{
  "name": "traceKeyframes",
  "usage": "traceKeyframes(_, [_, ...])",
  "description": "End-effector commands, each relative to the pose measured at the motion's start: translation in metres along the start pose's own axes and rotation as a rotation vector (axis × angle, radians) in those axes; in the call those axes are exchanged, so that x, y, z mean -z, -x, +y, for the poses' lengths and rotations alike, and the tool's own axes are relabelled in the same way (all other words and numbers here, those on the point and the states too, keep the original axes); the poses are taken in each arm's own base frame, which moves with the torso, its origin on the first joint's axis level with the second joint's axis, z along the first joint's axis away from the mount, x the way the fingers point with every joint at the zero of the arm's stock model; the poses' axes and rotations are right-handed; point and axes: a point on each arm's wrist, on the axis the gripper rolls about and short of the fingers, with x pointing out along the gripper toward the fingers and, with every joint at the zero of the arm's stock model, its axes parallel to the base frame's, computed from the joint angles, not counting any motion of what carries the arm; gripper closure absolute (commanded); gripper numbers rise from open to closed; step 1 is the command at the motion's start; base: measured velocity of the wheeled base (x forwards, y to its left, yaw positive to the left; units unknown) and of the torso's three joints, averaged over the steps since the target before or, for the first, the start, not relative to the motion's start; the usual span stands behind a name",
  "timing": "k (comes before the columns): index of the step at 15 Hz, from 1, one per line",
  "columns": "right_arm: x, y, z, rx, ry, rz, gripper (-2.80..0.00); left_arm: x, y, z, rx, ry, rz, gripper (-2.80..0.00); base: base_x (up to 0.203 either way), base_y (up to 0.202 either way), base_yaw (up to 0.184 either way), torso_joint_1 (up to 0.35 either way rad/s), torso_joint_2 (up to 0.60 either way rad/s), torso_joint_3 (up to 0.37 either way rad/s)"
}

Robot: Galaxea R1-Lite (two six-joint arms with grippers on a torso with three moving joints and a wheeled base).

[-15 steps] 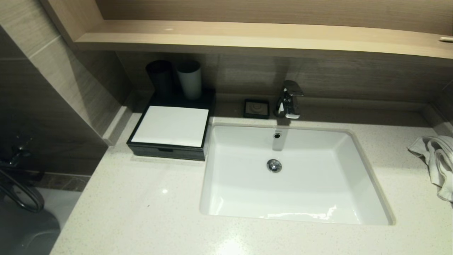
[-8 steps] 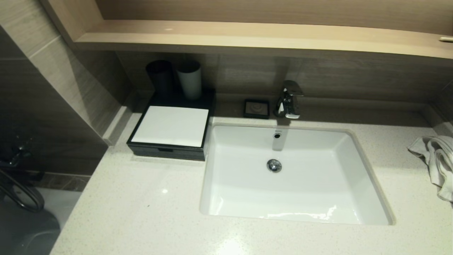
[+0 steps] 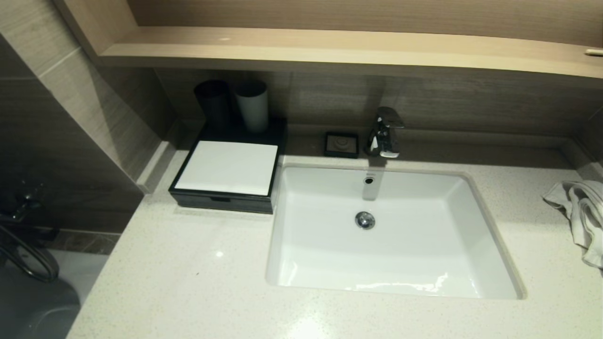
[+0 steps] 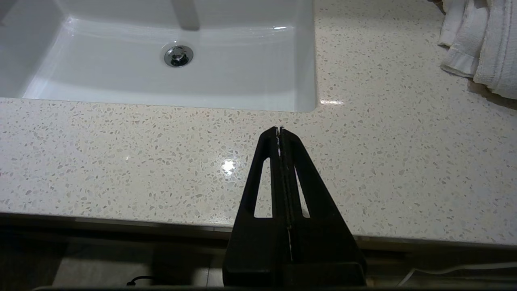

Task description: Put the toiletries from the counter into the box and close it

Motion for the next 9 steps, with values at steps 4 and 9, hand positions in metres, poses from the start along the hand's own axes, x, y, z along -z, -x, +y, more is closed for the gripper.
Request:
traceKeyframes(4, [0.0,0.0,0.0,-0.001,0.001,0.0,0.0,0.0001,0.0003,0.0,0.0,-0.001,-0.004,0.0,0.0,0.0,0.0,0.0,0.0,0.0])
traceKeyframes(9, [0.0,0.0,0.0,-0.001,0.001,0.0,0.0,0.0001,0.0003,0.0,0.0,-0.001,-0.004,0.0,0.0,0.0,0.0,0.0,0.0,0.0])
